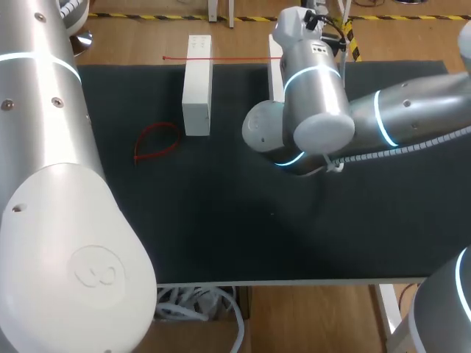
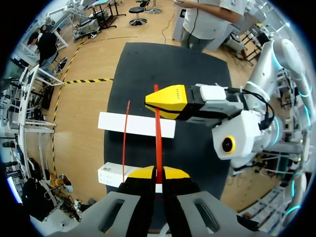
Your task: Grab the tape and strap the tape.
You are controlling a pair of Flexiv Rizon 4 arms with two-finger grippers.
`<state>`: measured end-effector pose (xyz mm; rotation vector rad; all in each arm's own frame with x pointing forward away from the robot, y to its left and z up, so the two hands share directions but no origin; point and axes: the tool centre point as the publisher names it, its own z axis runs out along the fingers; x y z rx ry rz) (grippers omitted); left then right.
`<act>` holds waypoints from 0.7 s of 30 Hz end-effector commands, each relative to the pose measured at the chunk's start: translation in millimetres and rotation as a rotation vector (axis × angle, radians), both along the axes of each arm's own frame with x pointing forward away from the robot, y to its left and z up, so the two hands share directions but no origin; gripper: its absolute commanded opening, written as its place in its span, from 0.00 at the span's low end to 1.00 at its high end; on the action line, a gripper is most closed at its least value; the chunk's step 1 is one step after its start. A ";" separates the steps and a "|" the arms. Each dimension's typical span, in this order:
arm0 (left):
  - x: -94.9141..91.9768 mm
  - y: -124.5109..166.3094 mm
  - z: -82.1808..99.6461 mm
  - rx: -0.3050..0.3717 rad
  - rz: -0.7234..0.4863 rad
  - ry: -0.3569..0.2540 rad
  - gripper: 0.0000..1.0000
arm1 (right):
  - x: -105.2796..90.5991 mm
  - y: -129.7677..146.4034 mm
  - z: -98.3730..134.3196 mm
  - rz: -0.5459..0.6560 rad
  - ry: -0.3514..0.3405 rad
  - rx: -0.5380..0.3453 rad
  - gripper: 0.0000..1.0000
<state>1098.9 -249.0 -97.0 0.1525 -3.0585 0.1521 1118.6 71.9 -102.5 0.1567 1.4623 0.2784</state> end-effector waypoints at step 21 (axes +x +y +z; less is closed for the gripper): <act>2.5 -1.9 2.7 0.009 -0.001 0.007 0.00 | 6.6 -11.1 3.7 0.020 -0.001 -0.017 0.00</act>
